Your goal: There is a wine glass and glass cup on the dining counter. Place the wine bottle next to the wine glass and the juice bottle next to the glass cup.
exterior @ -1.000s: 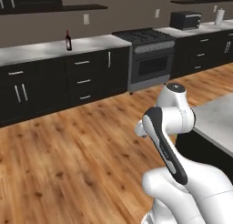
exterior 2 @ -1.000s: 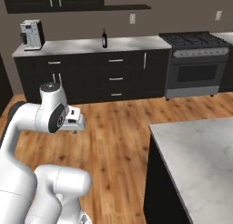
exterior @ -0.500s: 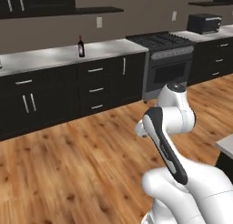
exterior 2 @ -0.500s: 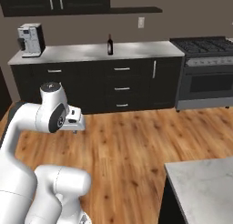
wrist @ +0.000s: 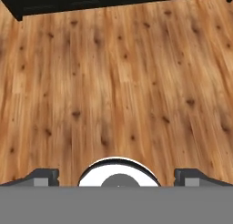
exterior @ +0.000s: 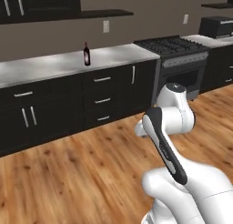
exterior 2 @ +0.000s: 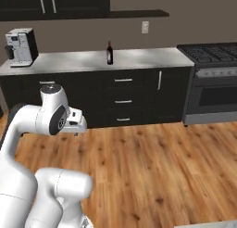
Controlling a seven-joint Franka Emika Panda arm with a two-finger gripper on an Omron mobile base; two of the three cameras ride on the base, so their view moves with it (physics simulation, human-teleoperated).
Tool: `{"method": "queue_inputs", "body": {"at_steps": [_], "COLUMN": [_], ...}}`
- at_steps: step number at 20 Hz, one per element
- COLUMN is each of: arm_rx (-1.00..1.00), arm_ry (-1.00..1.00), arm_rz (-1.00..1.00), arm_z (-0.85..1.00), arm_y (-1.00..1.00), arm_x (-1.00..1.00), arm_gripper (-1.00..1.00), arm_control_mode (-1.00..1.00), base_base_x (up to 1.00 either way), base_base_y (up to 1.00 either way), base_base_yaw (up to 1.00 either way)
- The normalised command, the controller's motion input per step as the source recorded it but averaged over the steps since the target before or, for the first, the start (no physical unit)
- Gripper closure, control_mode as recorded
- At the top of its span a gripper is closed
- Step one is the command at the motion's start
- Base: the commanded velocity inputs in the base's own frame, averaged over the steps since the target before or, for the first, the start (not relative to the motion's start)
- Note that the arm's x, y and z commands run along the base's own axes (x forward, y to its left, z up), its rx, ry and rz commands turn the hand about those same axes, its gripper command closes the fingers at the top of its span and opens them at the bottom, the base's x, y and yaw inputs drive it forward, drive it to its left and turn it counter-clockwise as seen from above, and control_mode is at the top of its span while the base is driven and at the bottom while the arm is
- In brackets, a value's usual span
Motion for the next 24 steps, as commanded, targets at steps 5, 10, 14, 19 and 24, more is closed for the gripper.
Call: {"method": "queue_inputs", "body": {"at_steps": [5, 10, 14, 19, 24], "arm_rx": [0.0, 0.0, 0.0, 0.0, 0.0], "arm_ry": [0.0, 0.0, 0.0, 0.0, 0.0], "arm_rz": [0.0, 0.0, 0.0, 0.0, 0.0], "arm_z": [0.0, 0.0, 0.0, 0.0, 0.0], "arm_y": [0.0, 0.0, 0.0, 0.0, 0.0], "arm_x": [0.0, 0.0, 0.0, 0.0, 0.0], "arm_gripper": [-1.0, -1.0, -1.0, -1.0, -1.0], "arm_control_mode": [1.0, 1.0, 1.0, 1.0, 1.0], "base_base_x": [0.89, 0.86, 0.87, 0.87, 0.87], "base_base_y": [-0.22, -0.22, -0.23, -0.22, -0.19], "base_base_yaw": [0.01, 0.08, 0.08, 0.11, 0.12]}}
